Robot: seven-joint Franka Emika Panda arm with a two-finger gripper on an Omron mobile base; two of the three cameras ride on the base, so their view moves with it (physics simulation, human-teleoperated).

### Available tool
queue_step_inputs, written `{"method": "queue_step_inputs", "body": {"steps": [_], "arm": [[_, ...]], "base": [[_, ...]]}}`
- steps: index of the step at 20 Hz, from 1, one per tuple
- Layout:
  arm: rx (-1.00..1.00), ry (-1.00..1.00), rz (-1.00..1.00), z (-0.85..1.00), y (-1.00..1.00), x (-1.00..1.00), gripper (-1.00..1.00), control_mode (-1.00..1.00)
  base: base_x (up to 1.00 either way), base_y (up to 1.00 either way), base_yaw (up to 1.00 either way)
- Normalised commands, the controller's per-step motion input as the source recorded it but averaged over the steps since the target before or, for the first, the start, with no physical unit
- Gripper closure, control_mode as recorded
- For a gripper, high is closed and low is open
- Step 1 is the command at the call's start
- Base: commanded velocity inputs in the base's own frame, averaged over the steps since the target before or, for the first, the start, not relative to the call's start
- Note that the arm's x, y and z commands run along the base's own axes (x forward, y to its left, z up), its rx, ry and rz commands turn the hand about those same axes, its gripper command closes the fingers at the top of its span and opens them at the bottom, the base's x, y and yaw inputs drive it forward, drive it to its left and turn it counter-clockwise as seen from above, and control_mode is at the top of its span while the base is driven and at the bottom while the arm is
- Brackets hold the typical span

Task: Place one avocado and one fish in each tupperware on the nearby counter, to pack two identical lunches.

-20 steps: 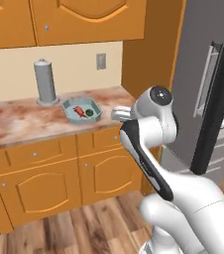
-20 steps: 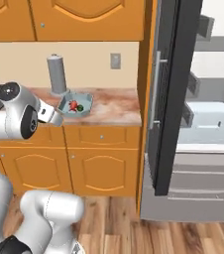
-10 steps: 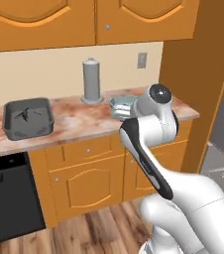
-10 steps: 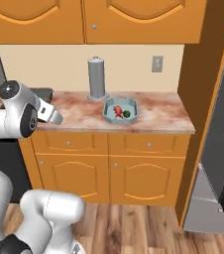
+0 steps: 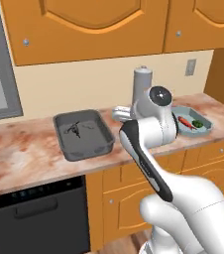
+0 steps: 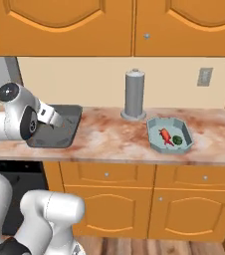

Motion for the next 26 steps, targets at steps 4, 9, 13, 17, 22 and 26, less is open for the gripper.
{"method": "queue_step_inputs", "body": {"steps": [4,9,13,17,22,26], "arm": [[0.00,0.00,0.00,0.00,0.00,0.00,1.00,1.00],[-0.03,0.30,-0.05,-0.45,0.19,0.54,1.00,-1.00],[0.00,0.64,-0.18,-0.80,0.00,0.99,1.00,-1.00],[-0.02,0.28,-0.04,-0.58,-0.41,0.79,1.00,-1.00],[-0.03,0.02,0.00,-0.87,-0.52,0.53,1.00,-1.00],[-0.04,0.00,0.00,-0.91,-0.05,0.94,1.00,-1.00]], "base": [[0.98,1.00,0.00],[0.35,0.40,0.00],[0.00,0.00,0.00],[0.00,0.00,0.00],[0.00,0.00,0.00],[0.00,0.00,0.00]]}}
